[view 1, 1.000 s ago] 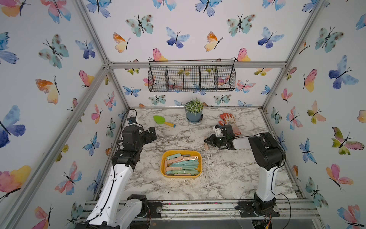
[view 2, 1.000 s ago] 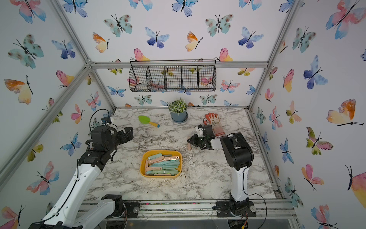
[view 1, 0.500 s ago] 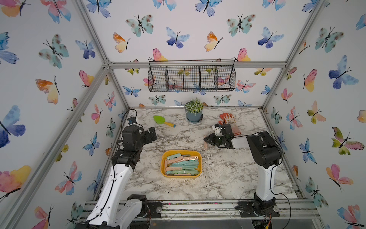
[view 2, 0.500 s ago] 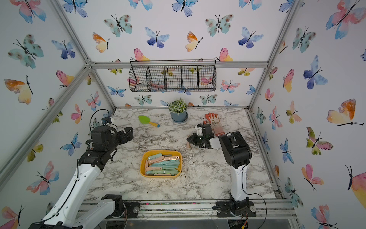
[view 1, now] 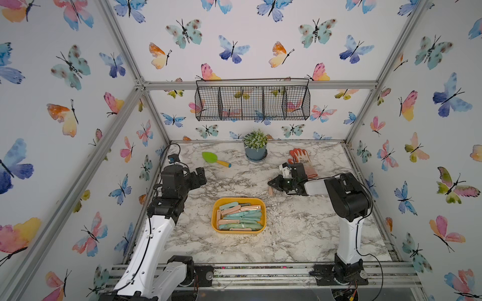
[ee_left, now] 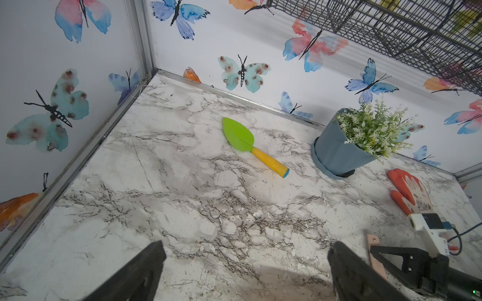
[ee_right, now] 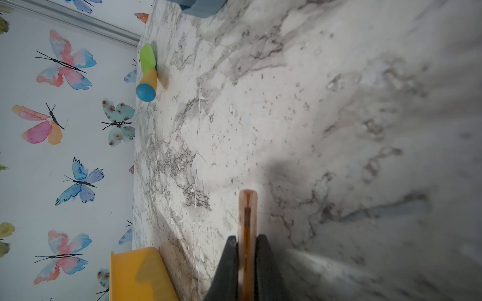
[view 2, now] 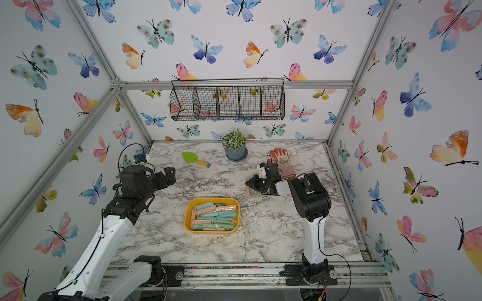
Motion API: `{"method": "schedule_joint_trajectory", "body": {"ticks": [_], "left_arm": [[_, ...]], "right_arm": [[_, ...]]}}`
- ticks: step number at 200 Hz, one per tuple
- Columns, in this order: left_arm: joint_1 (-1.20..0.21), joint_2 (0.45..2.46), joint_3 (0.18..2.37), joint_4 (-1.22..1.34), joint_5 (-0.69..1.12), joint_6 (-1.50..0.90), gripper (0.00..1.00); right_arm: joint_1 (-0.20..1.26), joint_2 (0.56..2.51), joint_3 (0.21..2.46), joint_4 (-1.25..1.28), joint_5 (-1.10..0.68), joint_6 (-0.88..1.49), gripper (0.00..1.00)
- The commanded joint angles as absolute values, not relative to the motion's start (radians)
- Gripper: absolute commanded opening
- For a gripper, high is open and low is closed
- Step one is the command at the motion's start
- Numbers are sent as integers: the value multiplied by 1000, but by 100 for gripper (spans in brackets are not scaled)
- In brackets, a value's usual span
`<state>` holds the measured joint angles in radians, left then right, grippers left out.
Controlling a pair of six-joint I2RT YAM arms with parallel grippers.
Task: Take the fruit knife out of the storage box
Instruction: Place the fruit knife at the center of the board.
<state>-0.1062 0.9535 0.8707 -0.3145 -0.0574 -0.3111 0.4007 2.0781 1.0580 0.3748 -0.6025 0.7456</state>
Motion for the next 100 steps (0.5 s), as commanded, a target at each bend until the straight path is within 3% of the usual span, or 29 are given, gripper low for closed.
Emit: {"method": "schedule_joint_trajectory", "body": {"ticks": [1,71,100], "left_arm": [[-109,945,864,-328,-57,-305,98],[-110,940,862,-328,-63,-307,98],[-110,939,861,-330,-61,-305,98]], "right_arm": [[425,2112,1088,368,-595,761,11],[430,2097,1068,375,-567,765,12],[430,2082,1050,381,-540,770,18]]}}
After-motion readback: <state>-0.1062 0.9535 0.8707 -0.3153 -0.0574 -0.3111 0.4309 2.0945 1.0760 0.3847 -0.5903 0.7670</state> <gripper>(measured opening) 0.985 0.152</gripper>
